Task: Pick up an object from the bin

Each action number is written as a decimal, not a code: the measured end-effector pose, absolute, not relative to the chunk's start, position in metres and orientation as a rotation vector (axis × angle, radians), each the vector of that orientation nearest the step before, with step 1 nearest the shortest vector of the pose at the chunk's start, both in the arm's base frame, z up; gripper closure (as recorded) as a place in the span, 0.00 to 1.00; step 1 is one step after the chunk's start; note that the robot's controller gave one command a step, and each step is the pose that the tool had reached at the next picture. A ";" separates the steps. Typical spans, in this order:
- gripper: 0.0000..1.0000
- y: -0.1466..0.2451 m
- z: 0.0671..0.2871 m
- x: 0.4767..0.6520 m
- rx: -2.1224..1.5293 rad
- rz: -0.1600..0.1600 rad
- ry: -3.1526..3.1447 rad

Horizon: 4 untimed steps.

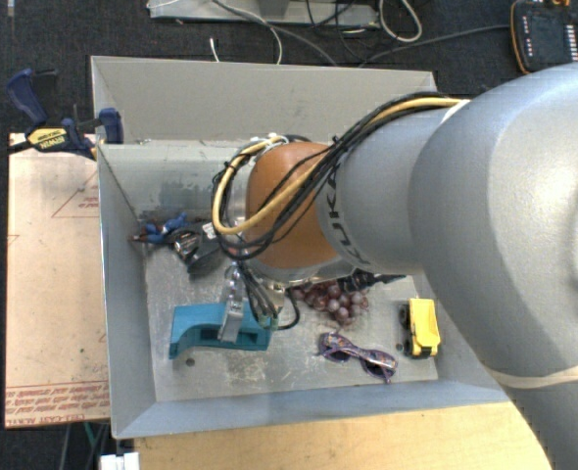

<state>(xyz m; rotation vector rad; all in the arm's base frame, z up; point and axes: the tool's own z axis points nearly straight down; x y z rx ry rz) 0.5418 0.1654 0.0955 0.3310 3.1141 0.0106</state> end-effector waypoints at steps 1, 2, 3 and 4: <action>1.00 0.165 0.096 0.542 0.331 0.011 3.114; 1.00 0.165 0.096 0.542 0.331 0.011 3.114; 1.00 0.165 0.096 0.542 0.331 0.011 3.114; 1.00 0.165 0.096 0.542 0.332 0.011 3.114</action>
Offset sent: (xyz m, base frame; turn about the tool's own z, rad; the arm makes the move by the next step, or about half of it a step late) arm 0.0000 0.0000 0.0000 0.0000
